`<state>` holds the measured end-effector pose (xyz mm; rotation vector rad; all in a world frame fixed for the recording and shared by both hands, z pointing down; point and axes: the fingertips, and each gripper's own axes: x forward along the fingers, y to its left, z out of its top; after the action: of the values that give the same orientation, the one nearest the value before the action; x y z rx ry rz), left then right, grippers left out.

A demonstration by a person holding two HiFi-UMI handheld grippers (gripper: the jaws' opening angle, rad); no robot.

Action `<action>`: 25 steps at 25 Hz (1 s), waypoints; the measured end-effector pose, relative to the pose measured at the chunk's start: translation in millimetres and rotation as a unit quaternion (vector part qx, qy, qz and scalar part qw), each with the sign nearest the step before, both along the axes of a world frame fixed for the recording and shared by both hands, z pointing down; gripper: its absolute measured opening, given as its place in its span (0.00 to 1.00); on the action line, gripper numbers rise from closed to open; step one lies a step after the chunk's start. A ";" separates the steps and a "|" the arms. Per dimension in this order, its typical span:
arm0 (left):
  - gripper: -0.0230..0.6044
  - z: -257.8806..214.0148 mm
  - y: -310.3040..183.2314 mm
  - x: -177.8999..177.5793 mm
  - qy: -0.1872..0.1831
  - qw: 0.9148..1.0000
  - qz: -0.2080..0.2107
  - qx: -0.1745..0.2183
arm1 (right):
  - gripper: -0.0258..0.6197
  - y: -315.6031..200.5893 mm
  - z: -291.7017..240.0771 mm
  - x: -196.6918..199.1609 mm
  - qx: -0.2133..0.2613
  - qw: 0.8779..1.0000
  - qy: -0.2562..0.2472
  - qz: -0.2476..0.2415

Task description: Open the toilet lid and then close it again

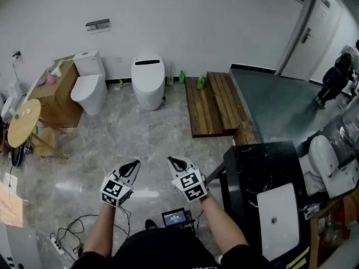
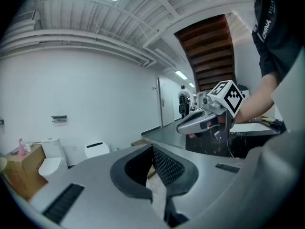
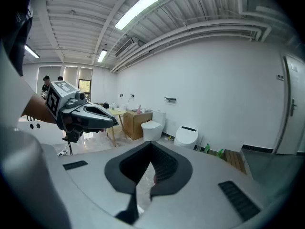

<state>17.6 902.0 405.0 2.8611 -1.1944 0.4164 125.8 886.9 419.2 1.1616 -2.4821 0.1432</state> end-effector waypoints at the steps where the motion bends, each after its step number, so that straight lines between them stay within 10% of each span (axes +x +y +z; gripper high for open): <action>1: 0.05 0.7 -0.4 -0.4 -0.001 1.000 0.000 0.000 | 0.06 -0.1 0.3 -0.7 0.000 1.000 0.000 -0.001; 25: 0.05 6.1 42.7 -18.4 0.022 0.999 -0.033 -0.015 | 0.06 35.1 3.6 38.6 -0.017 0.997 -0.056 0.050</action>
<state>-0.7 944.7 411.1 2.7825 -1.2602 0.3643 164.4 922.0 422.8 1.2976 -2.5063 0.2843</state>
